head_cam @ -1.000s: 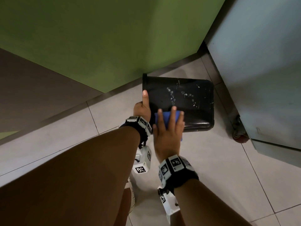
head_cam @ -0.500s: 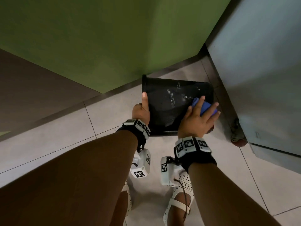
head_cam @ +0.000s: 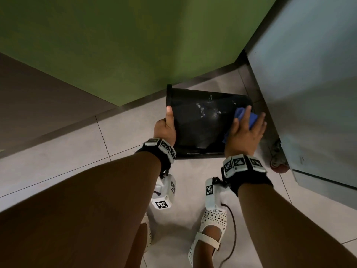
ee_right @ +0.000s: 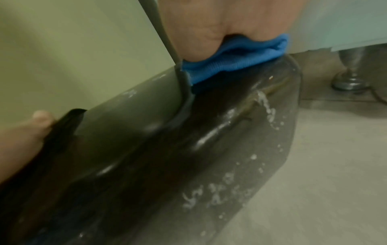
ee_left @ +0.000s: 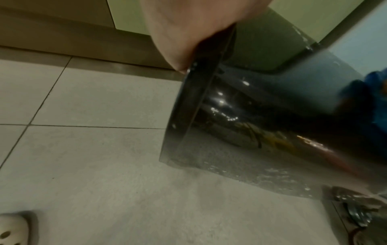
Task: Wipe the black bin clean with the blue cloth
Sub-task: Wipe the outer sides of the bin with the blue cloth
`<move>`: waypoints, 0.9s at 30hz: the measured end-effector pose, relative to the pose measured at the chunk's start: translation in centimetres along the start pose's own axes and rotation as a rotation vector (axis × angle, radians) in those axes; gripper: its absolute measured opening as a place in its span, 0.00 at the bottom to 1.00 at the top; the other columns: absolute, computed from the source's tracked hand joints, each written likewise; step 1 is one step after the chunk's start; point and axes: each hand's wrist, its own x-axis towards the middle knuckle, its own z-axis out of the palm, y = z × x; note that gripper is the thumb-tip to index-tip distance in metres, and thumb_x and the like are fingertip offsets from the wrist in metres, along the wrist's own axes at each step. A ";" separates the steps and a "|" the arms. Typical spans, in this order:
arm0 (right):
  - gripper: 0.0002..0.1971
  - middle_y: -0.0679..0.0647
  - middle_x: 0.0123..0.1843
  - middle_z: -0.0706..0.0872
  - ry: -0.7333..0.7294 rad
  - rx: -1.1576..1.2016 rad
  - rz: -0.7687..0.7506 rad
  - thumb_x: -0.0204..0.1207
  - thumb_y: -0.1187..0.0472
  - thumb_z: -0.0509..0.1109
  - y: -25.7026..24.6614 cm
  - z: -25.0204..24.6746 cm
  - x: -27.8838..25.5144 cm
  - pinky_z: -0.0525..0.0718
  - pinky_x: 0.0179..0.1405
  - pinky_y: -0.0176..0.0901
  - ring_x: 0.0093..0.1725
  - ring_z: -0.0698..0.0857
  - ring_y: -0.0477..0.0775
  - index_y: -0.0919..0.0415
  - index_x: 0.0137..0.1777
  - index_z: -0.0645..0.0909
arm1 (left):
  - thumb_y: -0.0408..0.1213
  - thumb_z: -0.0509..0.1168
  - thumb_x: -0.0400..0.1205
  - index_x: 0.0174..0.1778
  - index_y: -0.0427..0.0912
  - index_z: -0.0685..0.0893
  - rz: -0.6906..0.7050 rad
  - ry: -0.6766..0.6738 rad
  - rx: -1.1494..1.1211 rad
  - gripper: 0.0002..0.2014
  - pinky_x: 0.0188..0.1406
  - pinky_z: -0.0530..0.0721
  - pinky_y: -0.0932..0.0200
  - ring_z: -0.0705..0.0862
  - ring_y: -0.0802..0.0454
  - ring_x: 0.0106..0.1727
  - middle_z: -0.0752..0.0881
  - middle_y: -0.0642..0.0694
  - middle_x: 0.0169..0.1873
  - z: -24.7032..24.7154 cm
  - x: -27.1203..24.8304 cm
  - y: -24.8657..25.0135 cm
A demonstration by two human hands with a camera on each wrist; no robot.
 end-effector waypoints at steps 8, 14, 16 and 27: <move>0.31 0.67 0.81 0.54 -0.084 -0.195 -0.491 0.79 0.47 0.60 -5.3 4.1 -6.4 0.53 0.73 0.67 0.79 0.55 0.75 0.54 0.79 0.57 | 0.56 0.44 0.85 0.33 0.36 0.78 -0.011 0.005 -0.067 0.30 0.42 0.70 0.60 0.75 0.47 0.32 0.77 0.45 0.28 -0.3 0.4 0.0; 0.28 0.62 0.84 0.45 -0.170 -0.199 -0.520 0.82 0.47 0.45 -7.1 3.8 -4.5 0.45 0.78 0.61 0.81 0.44 0.68 0.49 0.81 0.48 | 0.53 0.45 0.86 0.23 0.45 0.73 0.042 0.009 -0.105 0.27 0.33 0.71 0.62 0.74 0.59 0.27 0.76 0.50 0.24 -0.4 0.0 -0.1; 0.27 0.60 0.84 0.43 -0.144 -0.154 -0.440 0.84 0.49 0.49 -8.0 3.9 -4.0 0.44 0.79 0.62 0.82 0.42 0.67 0.48 0.81 0.48 | 0.52 0.45 0.86 0.23 0.45 0.73 0.055 -0.002 -0.105 0.28 0.30 0.71 0.62 0.74 0.58 0.27 0.76 0.50 0.23 -0.5 0.0 -0.1; 0.26 0.62 0.84 0.44 -0.052 -0.162 -0.244 0.84 0.49 0.50 -1.9 0.6 -1.0 0.47 0.78 0.64 0.81 0.43 0.69 0.45 0.81 0.51 | 0.55 0.45 0.85 0.22 0.41 0.67 0.058 -0.005 -0.020 0.29 0.22 0.69 0.67 0.70 0.55 0.24 0.71 0.47 0.21 -0.6 0.3 -0.5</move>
